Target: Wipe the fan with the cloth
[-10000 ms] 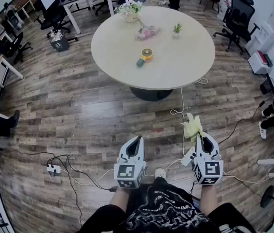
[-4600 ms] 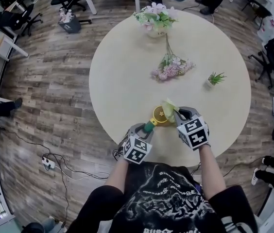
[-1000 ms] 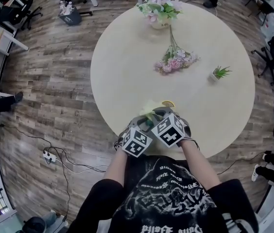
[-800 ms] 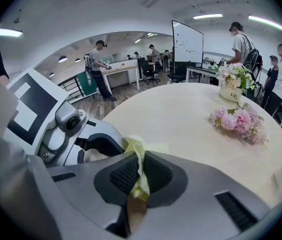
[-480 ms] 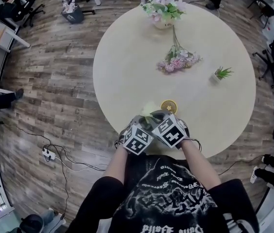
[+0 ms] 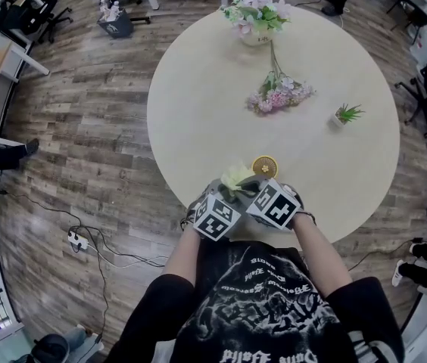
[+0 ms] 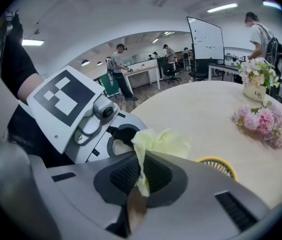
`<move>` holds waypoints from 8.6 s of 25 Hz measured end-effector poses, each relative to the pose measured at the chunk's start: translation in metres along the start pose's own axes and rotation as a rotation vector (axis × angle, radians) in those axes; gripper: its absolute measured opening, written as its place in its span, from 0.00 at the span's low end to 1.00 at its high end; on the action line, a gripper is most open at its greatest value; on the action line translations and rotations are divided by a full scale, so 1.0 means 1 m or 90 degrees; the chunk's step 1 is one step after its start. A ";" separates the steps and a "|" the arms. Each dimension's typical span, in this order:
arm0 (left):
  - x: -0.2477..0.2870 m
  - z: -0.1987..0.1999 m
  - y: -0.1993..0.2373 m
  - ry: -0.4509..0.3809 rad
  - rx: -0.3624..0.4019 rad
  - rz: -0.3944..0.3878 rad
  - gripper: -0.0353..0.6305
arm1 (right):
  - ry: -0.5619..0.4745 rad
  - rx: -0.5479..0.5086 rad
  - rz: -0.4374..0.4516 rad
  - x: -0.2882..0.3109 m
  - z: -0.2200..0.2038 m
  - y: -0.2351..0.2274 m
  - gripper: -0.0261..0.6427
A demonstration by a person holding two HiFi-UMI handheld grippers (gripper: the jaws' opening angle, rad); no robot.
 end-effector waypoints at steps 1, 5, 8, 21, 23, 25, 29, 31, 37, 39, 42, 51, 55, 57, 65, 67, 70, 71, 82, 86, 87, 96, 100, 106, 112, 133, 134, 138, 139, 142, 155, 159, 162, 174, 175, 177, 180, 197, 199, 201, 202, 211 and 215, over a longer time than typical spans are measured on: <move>0.000 0.000 0.000 0.000 0.000 0.003 0.34 | 0.002 -0.021 -0.007 -0.002 0.000 0.000 0.07; 0.000 -0.001 -0.001 0.000 0.005 0.010 0.34 | 0.004 -0.072 -0.057 -0.007 -0.005 0.006 0.07; 0.000 0.000 0.003 0.003 -0.013 -0.002 0.32 | 0.026 -0.096 -0.110 -0.011 -0.015 0.007 0.07; -0.005 0.009 0.015 0.059 -0.149 -0.084 0.31 | -0.095 0.099 -0.196 -0.010 -0.036 -0.004 0.08; -0.005 0.010 0.016 0.062 -0.185 -0.098 0.31 | -0.120 0.147 -0.222 -0.010 -0.039 -0.005 0.07; -0.005 0.010 0.015 0.049 -0.249 -0.119 0.31 | -0.148 0.207 -0.254 -0.014 -0.043 -0.007 0.07; -0.004 0.011 0.008 0.043 -0.314 -0.141 0.31 | -0.190 0.285 -0.297 -0.022 -0.050 -0.016 0.07; -0.004 0.013 0.007 0.045 -0.308 -0.148 0.31 | -0.200 0.303 -0.307 -0.026 -0.051 -0.020 0.07; -0.002 0.019 0.003 0.023 -0.312 -0.160 0.31 | -0.238 0.366 -0.342 -0.035 -0.060 -0.028 0.07; 0.000 0.019 0.000 0.040 -0.296 -0.151 0.31 | -0.253 0.390 -0.359 -0.040 -0.064 -0.031 0.07; 0.000 0.016 -0.003 0.054 -0.276 -0.149 0.31 | -0.277 0.432 -0.381 -0.052 -0.071 -0.042 0.07; 0.000 0.014 -0.008 0.076 -0.202 -0.171 0.31 | -0.264 0.472 -0.351 -0.065 -0.088 -0.081 0.07; 0.002 0.016 -0.010 0.096 -0.153 -0.172 0.31 | -0.250 0.490 -0.305 -0.061 -0.095 -0.094 0.07; 0.001 0.015 -0.011 0.104 -0.128 -0.172 0.31 | -0.232 0.475 -0.279 -0.060 -0.096 -0.100 0.07; 0.008 0.018 -0.013 0.158 0.002 -0.168 0.31 | -0.146 0.397 -0.200 -0.061 -0.095 -0.124 0.07; 0.008 0.019 -0.013 0.159 0.014 -0.175 0.31 | -0.124 0.373 -0.175 -0.061 -0.093 -0.127 0.07; 0.008 0.021 -0.011 0.159 0.031 -0.191 0.31 | -0.080 0.333 -0.135 -0.059 -0.087 -0.135 0.07; 0.008 0.022 -0.011 0.163 0.039 -0.194 0.31 | -0.064 0.319 -0.120 -0.057 -0.085 -0.138 0.07; 0.010 0.027 0.001 0.220 0.195 -0.148 0.31 | 0.109 0.151 0.039 -0.042 -0.059 -0.154 0.07; 0.008 0.026 0.005 0.224 0.247 -0.131 0.31 | 0.154 0.114 0.081 -0.034 -0.045 -0.155 0.07; 0.007 0.026 0.006 0.225 0.258 -0.128 0.31 | 0.164 0.100 0.087 -0.032 -0.041 -0.155 0.07; 0.008 0.029 0.008 0.239 0.329 -0.125 0.31 | 0.246 -0.021 0.132 -0.011 -0.002 -0.136 0.07; 0.011 0.030 0.007 0.235 0.333 -0.131 0.31 | 0.277 -0.067 0.177 0.005 0.007 -0.116 0.07; 0.014 0.032 0.007 0.234 0.325 -0.128 0.31 | 0.335 -0.092 0.183 0.016 0.009 -0.101 0.07; 0.015 0.034 0.005 0.203 0.283 -0.100 0.31 | 0.339 -0.058 0.135 0.009 0.010 -0.098 0.07; 0.008 0.021 0.011 0.107 0.019 -0.006 0.24 | -0.060 0.286 0.097 -0.031 0.019 -0.079 0.07; 0.007 0.020 0.011 0.106 0.025 0.000 0.27 | -0.099 0.308 0.094 -0.041 0.013 -0.080 0.07; -0.002 0.019 0.013 0.094 0.070 0.029 0.42 | -0.261 0.404 0.052 -0.088 -0.013 -0.086 0.07; -0.004 0.021 0.014 0.089 0.094 0.040 0.42 | -0.299 0.427 0.038 -0.100 -0.021 -0.087 0.07; -0.008 0.034 0.013 0.080 0.187 0.053 0.44 | -0.408 0.496 -0.007 -0.136 -0.049 -0.090 0.07; 0.027 0.046 -0.026 0.148 0.587 -0.014 0.38 | -0.613 0.683 -0.173 -0.196 -0.155 -0.058 0.07; 0.034 0.052 -0.021 0.168 0.581 -0.027 0.33 | -0.606 0.716 -0.193 -0.194 -0.164 -0.047 0.07; 0.033 0.059 -0.018 0.192 0.525 -0.075 0.33 | -0.608 0.725 -0.202 -0.194 -0.167 -0.041 0.07; 0.026 0.056 -0.012 0.162 -0.151 -0.386 0.32 | -0.646 0.701 -0.203 -0.200 -0.172 -0.049 0.07; 0.027 0.054 -0.010 0.145 -0.229 -0.406 0.32 | -0.655 0.697 -0.200 -0.200 -0.172 -0.052 0.07; 0.028 0.051 -0.006 0.101 -0.390 -0.450 0.32 | -0.641 0.714 -0.225 -0.205 -0.171 -0.053 0.07; 0.028 0.045 -0.004 0.042 -0.582 -0.524 0.32 | -0.628 0.707 -0.223 -0.205 -0.163 -0.054 0.07; 0.021 0.031 0.009 -0.242 -0.953 -0.669 0.53 | -0.558 0.632 -0.145 -0.175 -0.121 -0.073 0.07; 0.019 0.030 0.011 -0.250 -0.945 -0.647 0.57 | -0.555 0.627 -0.136 -0.172 -0.118 -0.076 0.07; 0.018 0.026 0.013 -0.231 -0.913 -0.594 0.58 | -0.550 0.622 -0.130 -0.169 -0.114 -0.079 0.07; 0.018 0.023 0.013 -0.212 -0.894 -0.561 0.59 | -0.546 0.619 -0.128 -0.168 -0.112 -0.081 0.07; -0.005 0.019 0.022 -0.067 -0.565 -0.209 0.61 | -0.526 0.590 -0.106 -0.160 -0.097 -0.090 0.07; -0.006 0.019 0.015 -0.021 -0.430 -0.106 0.61 | -0.513 0.581 -0.103 -0.157 -0.093 -0.092 0.07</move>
Point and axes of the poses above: the fingertips, and each gripper's own axes: x forward along the fingers, y to its left, z out of its top, the point moved 7 cm from there along -x, backward along the fingers, and after that the axes turned 6 degrees about y, right-handed, at the moved point
